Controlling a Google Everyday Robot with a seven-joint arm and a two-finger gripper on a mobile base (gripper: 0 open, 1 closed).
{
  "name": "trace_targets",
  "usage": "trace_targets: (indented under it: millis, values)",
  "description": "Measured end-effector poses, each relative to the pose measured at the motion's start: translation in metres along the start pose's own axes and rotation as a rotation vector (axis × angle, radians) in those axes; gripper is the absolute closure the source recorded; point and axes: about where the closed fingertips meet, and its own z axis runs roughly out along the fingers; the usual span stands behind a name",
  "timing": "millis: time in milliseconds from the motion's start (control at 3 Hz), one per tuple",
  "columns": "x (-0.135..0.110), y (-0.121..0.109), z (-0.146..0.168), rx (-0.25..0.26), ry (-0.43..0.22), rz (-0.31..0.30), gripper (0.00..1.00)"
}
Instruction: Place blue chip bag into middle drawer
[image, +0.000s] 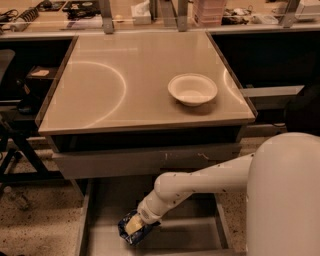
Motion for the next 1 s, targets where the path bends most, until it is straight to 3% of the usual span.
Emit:
trace_targets:
  millis: [333, 1000]
  values:
    - [0.0010, -0.0015, 0.0005, -0.005, -0.005, 0.006, 0.86]
    - [0.0010, -0.0015, 0.0006, -0.005, -0.005, 0.006, 0.40]
